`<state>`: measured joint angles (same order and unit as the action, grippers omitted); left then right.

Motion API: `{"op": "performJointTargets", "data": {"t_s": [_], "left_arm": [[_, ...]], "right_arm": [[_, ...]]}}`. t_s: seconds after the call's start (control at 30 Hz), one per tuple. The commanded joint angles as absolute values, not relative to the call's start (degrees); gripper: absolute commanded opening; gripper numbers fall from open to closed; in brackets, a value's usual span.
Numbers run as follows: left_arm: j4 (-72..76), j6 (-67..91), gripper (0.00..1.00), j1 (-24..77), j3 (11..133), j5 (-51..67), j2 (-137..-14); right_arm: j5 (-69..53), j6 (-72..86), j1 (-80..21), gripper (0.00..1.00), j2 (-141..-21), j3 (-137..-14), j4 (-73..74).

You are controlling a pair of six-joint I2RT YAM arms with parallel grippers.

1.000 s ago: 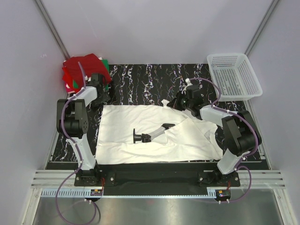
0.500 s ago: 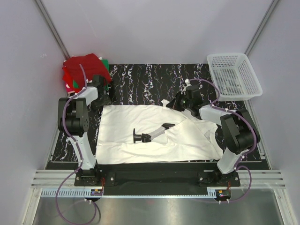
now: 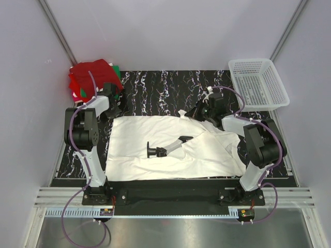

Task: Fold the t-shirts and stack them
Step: Fold the tshirt

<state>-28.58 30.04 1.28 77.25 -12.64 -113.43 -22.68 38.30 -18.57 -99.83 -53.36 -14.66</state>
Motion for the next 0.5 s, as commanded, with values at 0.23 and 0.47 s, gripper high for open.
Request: {"op": "performJointTargets", "data": {"t_s": [0.23, 0.47], "left_arm": [[-27.60, 29.79, 0.00, 1.85, 78.05, -10.02, -112.07], [-25.31, 28.39, 0.00, 1.85, 73.66, -10.28, -104.51]], "right_arm": [[-25.58, 37.54, -17.14, 0.00, -99.59, -57.04, -14.87], [-20.57, 32.79, -17.05, 0.00, -89.84, -58.71, -6.78]]}}
